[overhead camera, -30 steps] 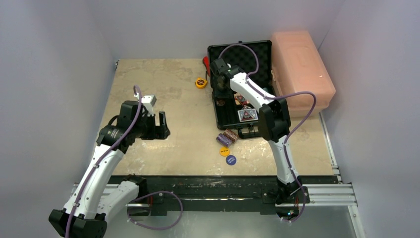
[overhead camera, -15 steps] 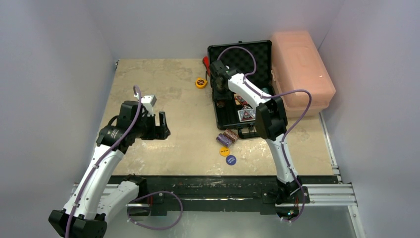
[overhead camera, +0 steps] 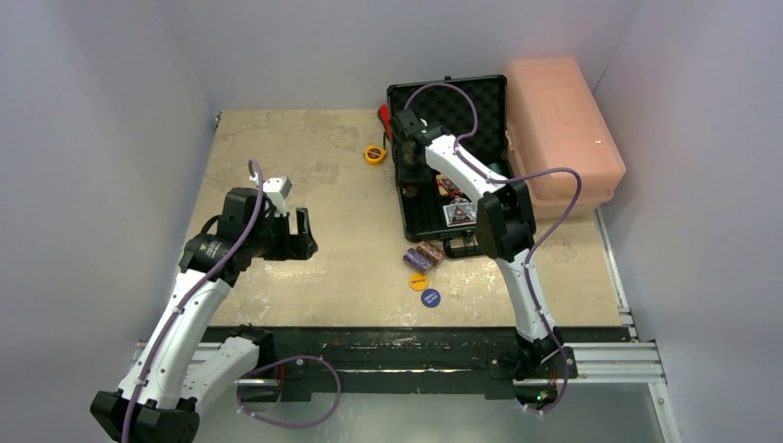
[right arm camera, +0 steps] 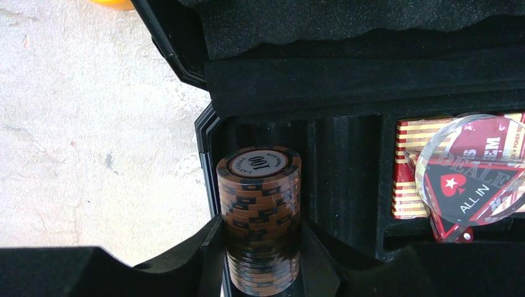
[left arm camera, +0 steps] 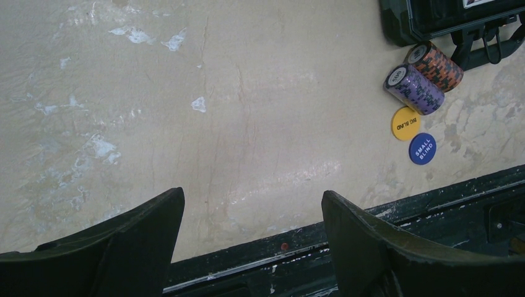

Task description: Pack up texas hold em set

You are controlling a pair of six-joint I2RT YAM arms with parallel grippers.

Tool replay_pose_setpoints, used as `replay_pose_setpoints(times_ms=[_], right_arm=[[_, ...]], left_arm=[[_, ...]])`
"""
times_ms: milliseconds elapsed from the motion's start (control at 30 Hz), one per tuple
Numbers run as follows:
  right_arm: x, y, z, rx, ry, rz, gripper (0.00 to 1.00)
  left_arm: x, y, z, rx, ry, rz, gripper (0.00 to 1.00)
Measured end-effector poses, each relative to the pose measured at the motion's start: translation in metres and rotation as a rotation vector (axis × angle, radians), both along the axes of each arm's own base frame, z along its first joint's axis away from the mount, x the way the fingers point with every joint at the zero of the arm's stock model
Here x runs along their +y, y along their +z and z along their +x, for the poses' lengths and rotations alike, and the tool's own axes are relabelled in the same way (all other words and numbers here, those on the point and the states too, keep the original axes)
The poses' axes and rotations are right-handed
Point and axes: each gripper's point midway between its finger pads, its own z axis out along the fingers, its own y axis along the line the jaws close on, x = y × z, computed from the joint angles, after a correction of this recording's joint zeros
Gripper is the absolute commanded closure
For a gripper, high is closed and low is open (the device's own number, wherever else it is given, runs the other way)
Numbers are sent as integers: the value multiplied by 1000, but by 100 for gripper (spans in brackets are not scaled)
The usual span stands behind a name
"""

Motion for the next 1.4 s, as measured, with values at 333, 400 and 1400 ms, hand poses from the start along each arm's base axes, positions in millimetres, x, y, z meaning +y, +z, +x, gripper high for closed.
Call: replay_pose_setpoints(times_ms=[333,400,1400], right_arm=[[0,2,1,-5,-3,2,3],[2,6,4,-16,0,7,1],[-31,4,-47,32,-3,-30,90]], left_arm=[[0,1,0,-5,0,-2,19],[0,1,0,-6,0,-2,19],[0,1,-1,-6,0,-2,19]])
